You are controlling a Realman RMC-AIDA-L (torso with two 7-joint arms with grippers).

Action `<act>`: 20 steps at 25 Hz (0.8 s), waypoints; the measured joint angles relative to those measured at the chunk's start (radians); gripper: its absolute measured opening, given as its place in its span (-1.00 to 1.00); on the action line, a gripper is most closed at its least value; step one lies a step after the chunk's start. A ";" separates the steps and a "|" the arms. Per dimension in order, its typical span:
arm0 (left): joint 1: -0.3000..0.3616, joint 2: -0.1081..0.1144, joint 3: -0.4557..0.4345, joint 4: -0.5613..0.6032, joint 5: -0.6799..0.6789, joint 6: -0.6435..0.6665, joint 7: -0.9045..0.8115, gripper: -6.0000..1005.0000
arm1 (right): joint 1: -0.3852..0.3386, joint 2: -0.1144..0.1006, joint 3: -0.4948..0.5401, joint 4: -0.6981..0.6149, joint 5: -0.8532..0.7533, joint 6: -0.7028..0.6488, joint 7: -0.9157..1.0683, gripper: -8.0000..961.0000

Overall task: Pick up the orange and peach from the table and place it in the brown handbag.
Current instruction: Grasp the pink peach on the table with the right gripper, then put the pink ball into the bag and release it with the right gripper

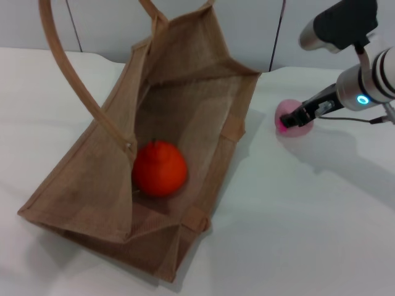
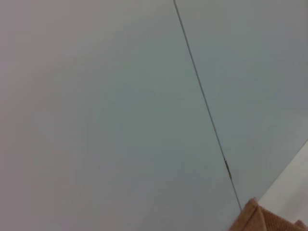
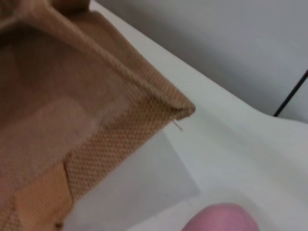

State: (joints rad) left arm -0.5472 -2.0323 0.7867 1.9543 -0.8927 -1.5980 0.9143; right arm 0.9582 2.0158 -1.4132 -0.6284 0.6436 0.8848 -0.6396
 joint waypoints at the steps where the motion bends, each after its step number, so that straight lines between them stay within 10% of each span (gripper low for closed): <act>1: 0.001 0.000 -0.001 0.000 0.000 0.000 0.001 -0.73 | -0.009 0.000 0.000 -0.023 0.000 0.009 0.003 0.16; 11: 0.008 0.001 -0.002 -0.001 0.000 0.000 0.009 -0.72 | -0.040 -0.014 0.011 -0.123 -0.011 0.105 0.012 0.01; 20: 0.001 0.003 -0.006 -0.038 0.006 0.021 0.030 -0.72 | -0.250 0.004 -0.024 -0.817 -0.034 0.436 0.134 -0.10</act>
State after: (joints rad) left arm -0.5459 -2.0294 0.7808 1.9164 -0.8870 -1.5770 0.9447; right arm 0.7082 2.0201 -1.4370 -1.4451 0.6100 1.3207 -0.5054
